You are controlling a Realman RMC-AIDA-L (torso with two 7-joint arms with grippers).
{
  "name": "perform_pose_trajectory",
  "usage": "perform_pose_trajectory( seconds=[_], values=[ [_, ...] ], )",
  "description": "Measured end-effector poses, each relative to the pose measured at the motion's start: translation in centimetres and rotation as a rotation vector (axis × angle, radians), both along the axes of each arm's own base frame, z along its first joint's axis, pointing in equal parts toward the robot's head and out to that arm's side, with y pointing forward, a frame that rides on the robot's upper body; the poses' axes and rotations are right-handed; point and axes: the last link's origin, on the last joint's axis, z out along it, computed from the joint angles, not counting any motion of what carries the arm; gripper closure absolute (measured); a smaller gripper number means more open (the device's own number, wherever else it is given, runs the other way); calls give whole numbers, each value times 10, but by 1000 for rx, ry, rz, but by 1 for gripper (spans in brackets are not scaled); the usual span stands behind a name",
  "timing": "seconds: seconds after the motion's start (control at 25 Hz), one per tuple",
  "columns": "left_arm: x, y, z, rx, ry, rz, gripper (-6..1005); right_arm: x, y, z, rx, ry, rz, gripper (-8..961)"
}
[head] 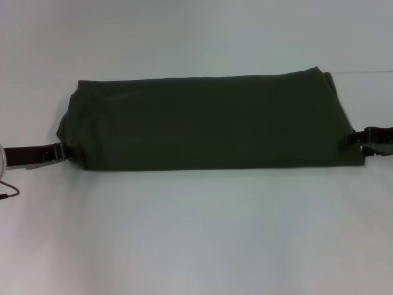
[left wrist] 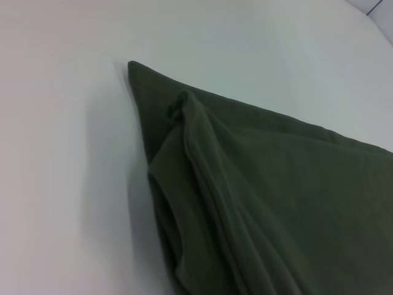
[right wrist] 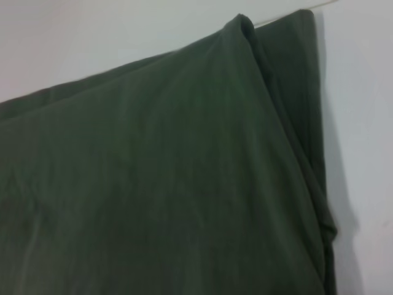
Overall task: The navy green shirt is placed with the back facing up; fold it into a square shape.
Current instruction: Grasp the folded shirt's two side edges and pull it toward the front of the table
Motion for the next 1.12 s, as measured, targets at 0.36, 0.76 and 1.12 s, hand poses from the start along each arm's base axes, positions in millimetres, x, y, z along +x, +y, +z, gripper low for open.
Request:
perform_pose_trajectory(
  seconds=[0.36, 0.76, 1.12],
  values=[
    [2, 0, 0, -5, -5, -5, 994, 0, -1, -12, 2, -21, 22, 243],
    [2, 1, 1, -6, -4, -7, 993, 3, -1, -13, 10, -26, 16, 322],
    [2, 1, 1, -2, -7, -6, 993, 5, -2, -12, 9, -27, 13, 598]
  ],
)
